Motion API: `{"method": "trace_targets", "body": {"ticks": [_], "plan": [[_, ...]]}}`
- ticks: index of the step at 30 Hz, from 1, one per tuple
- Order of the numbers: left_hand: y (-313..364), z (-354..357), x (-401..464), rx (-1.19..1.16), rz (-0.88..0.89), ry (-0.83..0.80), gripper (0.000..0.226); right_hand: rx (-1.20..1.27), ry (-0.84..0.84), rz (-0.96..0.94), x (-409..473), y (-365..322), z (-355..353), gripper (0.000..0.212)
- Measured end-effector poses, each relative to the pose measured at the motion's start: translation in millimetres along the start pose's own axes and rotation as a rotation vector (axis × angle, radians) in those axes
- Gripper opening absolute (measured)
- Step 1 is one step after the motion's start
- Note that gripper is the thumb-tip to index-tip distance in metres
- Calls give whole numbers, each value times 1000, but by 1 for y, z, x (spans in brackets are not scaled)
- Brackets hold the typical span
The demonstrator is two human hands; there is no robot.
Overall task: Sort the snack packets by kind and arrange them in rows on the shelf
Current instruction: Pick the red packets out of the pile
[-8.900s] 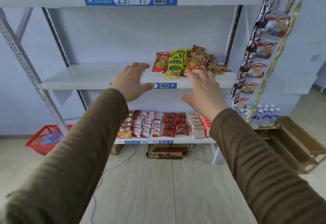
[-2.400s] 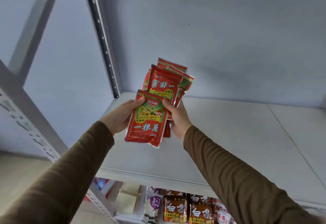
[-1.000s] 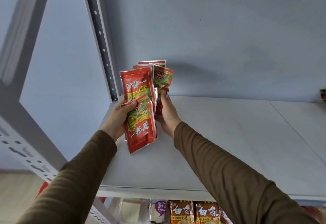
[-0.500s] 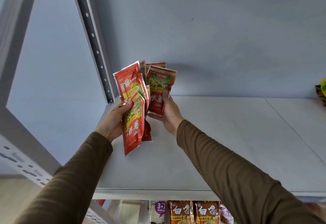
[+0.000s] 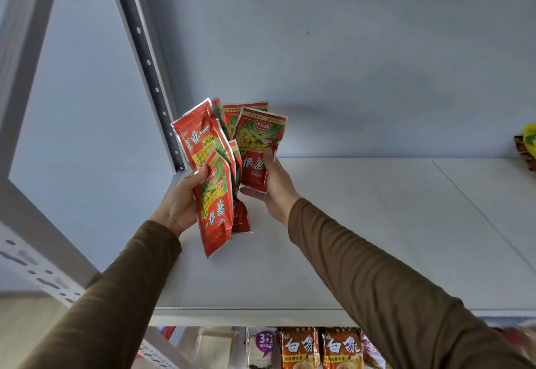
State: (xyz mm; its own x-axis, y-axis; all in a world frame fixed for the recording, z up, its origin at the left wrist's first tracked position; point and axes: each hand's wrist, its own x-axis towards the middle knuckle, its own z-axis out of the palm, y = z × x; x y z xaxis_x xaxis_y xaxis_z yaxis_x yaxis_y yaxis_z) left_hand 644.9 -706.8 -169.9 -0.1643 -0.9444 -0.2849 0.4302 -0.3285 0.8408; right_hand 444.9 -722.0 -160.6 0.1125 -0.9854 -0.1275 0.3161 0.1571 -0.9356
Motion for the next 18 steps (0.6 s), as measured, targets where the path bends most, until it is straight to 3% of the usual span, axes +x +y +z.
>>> {"method": "trace_targets", "body": {"ticks": [14, 18], "plan": [[27, -4, 4, 403, -44, 288, 28, -121, -8, 209, 19, 16, 41, 49], [30, -6, 10, 514, 1, 342, 40, -116, 33, 223, 33, 20, 57, 56]]}}
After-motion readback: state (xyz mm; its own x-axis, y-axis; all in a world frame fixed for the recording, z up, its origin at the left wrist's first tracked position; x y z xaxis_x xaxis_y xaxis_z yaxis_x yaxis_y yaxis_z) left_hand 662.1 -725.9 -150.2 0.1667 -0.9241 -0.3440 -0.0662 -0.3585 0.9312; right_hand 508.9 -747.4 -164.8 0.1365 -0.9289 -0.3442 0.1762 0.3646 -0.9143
